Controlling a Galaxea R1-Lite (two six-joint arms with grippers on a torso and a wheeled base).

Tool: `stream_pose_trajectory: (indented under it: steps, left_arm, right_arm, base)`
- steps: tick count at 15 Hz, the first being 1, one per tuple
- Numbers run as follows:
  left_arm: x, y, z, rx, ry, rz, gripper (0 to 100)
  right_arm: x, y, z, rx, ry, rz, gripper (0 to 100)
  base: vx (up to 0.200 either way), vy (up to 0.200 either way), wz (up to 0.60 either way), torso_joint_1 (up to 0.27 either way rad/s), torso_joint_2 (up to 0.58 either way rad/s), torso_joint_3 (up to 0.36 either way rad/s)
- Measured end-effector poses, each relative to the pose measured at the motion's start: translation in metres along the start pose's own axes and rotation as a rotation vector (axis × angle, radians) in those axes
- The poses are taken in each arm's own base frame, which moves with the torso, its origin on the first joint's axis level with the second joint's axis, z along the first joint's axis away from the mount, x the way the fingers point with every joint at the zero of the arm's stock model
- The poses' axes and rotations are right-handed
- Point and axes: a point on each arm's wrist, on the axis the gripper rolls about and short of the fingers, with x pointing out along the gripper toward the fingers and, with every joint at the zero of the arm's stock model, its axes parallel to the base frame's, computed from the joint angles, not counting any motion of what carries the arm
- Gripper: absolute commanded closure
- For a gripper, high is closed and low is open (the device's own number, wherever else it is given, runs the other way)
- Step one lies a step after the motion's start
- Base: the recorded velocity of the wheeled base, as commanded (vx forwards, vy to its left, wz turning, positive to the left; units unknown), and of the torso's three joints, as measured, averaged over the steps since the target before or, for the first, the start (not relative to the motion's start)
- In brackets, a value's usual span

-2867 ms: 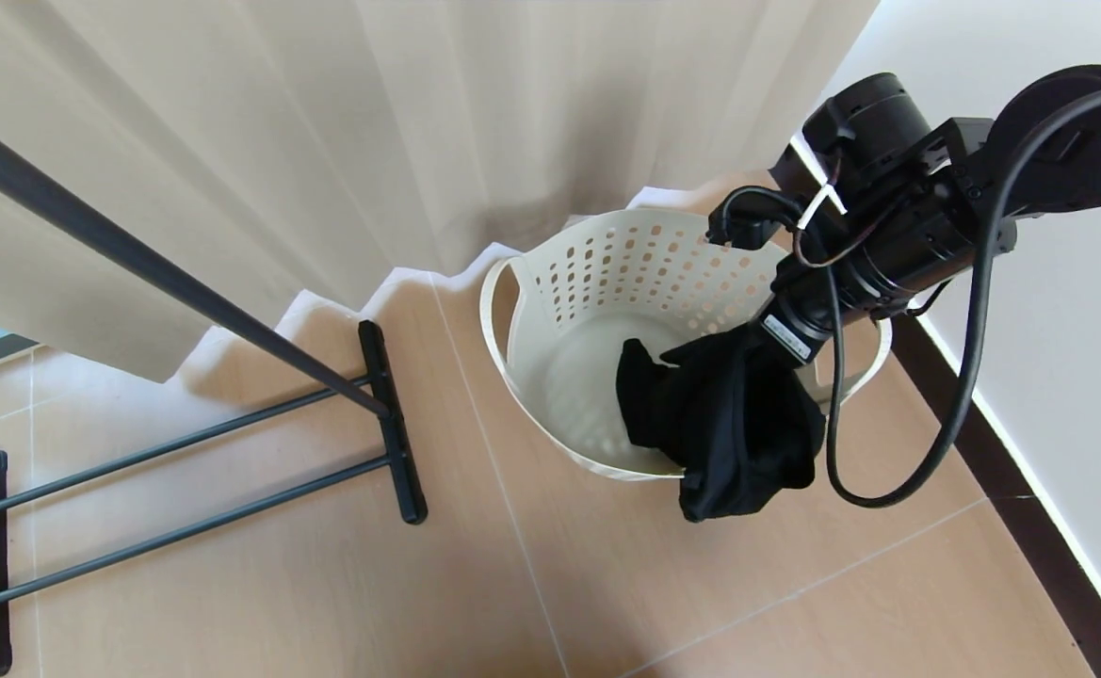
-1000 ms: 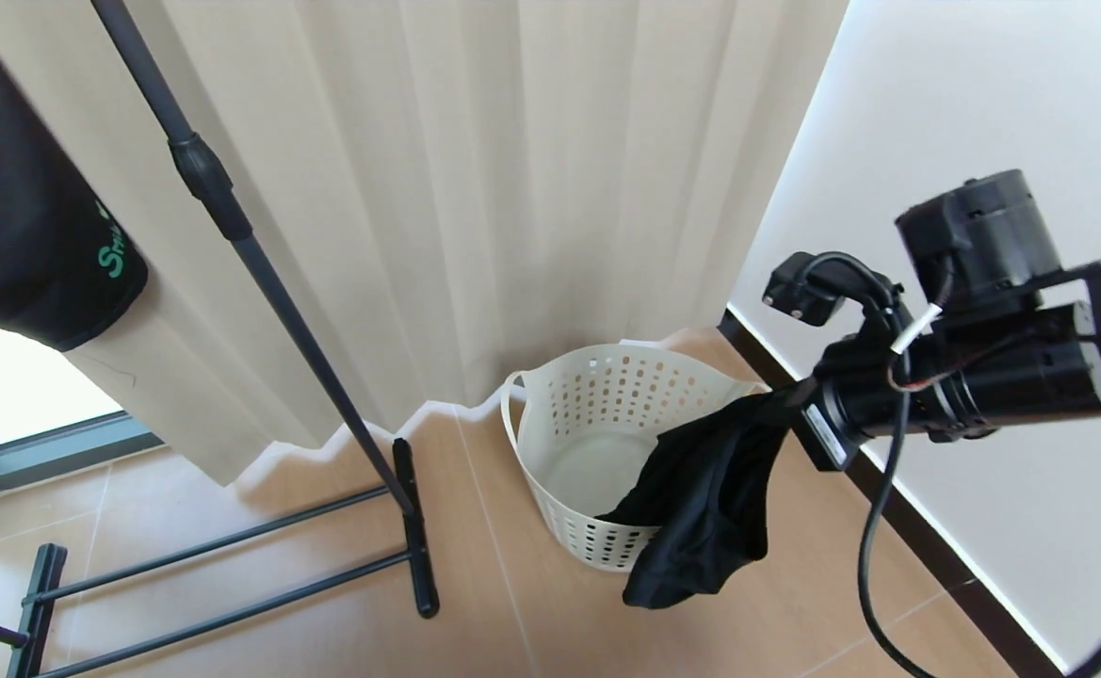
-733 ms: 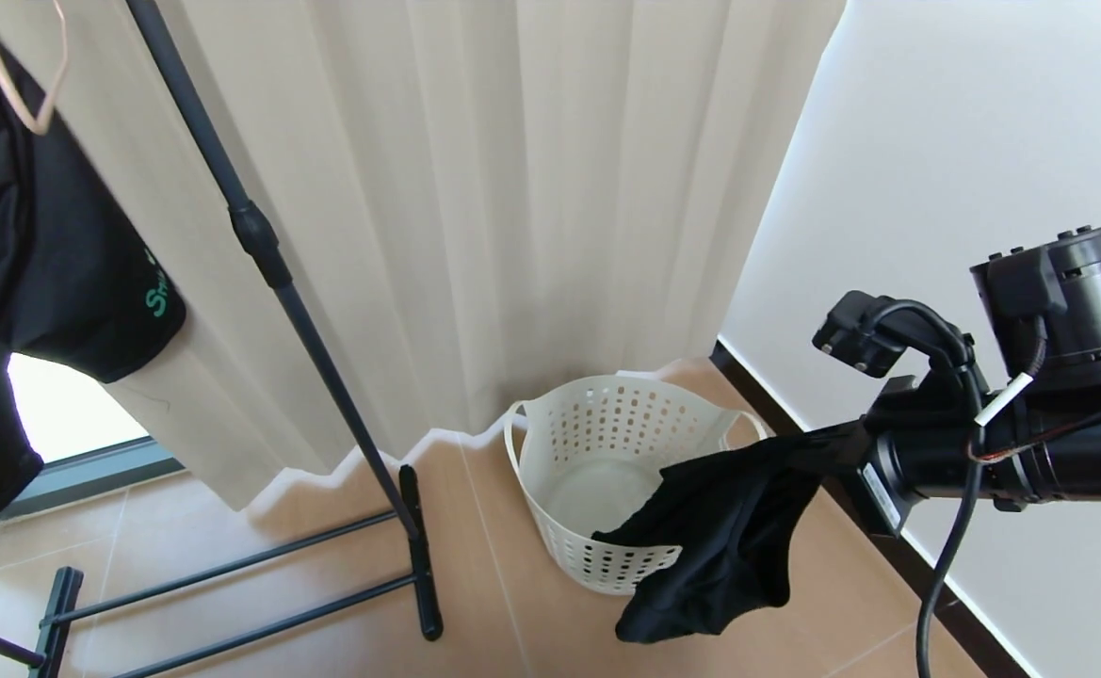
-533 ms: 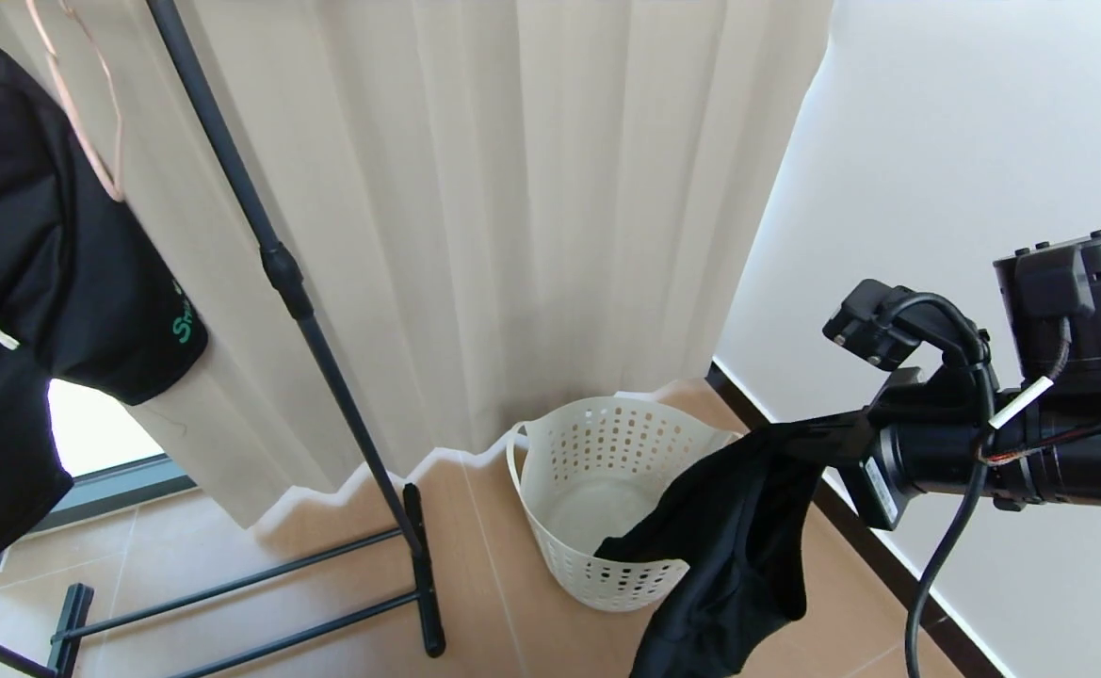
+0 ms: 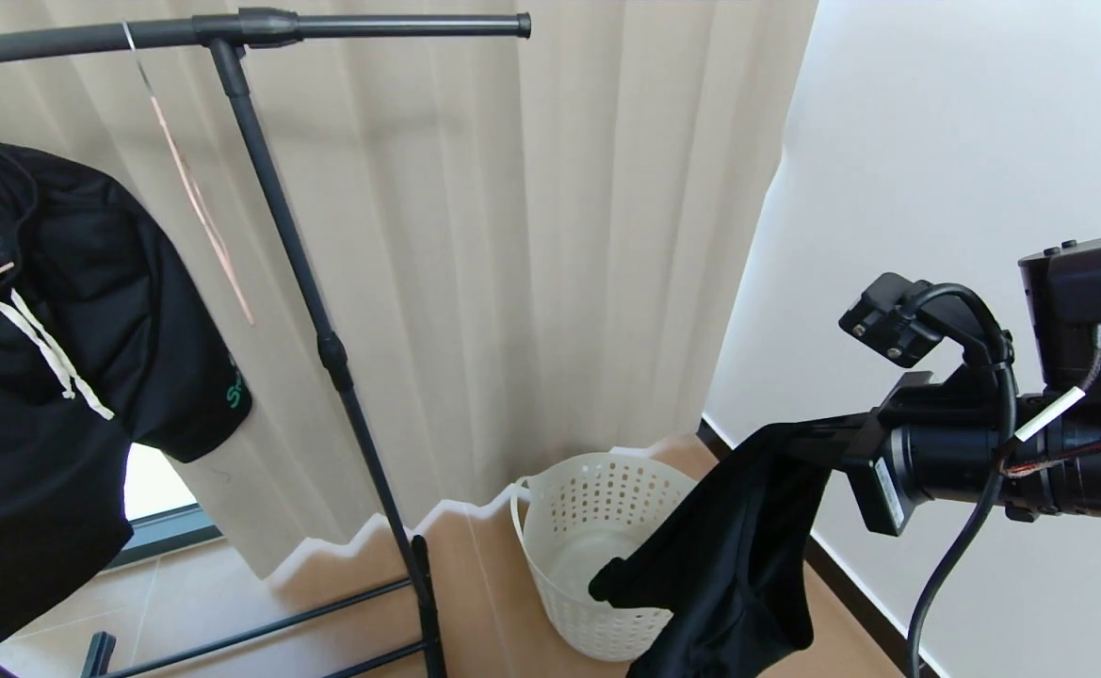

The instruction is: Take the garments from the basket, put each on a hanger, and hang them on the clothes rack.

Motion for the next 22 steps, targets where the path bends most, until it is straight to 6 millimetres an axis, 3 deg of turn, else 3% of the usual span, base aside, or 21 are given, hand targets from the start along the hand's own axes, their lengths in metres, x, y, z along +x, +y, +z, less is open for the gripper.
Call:
stream_pose_trajectory:
  steps: [4,13,22]
  left_arm:
    - [0.0000,0.0000,-0.0002,0.000,0.000,0.000,0]
    - [0.0000,0.0000,-0.0002,0.002,0.001,-0.003,0]
    - [0.0000,-0.0001,-0.0002,0.000,0.000,-0.003,0]
  right_arm:
    - [0.0015,0.0047,-0.0029,-0.011,-0.001,0.008,100]
    - [-0.0002,-0.0020,-0.0067,0.005,0.008,-0.046,100]
    - [-0.0018,-0.0016,-0.0085,0.005,0.010,-0.045,100]
  base:
    - [0.000,0.000,0.00,0.193,-0.52,-0.148]
    - [0.000,0.000,0.00,0.237,-0.57,-0.321]
    - [0.000,0.000,0.00,0.180,-0.40,-0.222]
